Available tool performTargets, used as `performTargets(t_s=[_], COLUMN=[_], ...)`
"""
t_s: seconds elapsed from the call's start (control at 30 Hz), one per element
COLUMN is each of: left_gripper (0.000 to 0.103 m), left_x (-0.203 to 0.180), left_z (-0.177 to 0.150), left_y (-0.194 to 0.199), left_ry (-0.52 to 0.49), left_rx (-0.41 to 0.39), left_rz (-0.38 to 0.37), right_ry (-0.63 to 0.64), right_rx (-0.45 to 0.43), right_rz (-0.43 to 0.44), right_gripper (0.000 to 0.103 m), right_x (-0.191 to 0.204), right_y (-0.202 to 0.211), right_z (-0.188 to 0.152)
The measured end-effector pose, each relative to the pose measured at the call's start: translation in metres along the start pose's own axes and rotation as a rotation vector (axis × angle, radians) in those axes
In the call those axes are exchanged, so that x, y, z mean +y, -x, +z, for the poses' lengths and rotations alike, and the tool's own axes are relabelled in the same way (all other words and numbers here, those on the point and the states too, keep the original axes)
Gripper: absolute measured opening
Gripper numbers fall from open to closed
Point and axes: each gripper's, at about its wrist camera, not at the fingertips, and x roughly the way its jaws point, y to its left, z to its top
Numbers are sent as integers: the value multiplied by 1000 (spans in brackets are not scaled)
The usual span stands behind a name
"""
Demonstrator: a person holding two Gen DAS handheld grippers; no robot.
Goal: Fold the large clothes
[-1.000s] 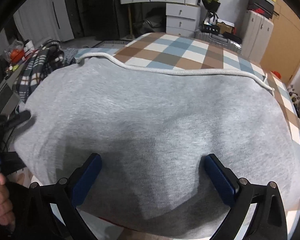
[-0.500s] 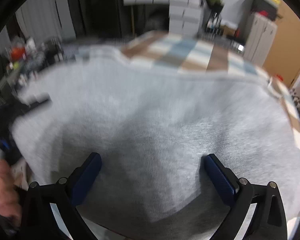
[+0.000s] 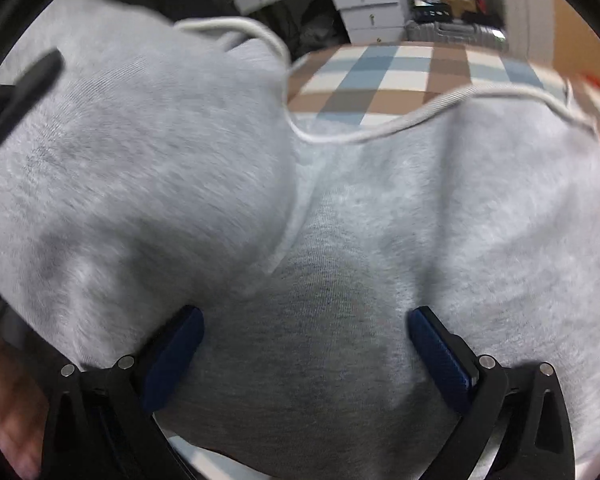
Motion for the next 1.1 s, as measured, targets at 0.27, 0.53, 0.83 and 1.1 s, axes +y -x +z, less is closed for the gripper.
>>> performTargets(t_s=[0.27,0.53,0.83,1.1], left_gripper=[18,16,14,14], left_x=[-122,-121,-126,-119], left_z=[-19,-41,-85,-117], left_y=[-103,-105,-69,-73], left_ry=[-391,-489,-639,-718], left_rx=[213,286,236,205], left_rz=[10,-24,-2,-3], right_ry=[-325,-409,-468,-500], right_rx=[-54,-5,-164,6], right_rz=[362,441,632,513], right_gripper=[98,94,103,103], right_x=[-82,-120,-167,-169], right_y=[47,95,125,93], right_z=[-11,-47,-33,56])
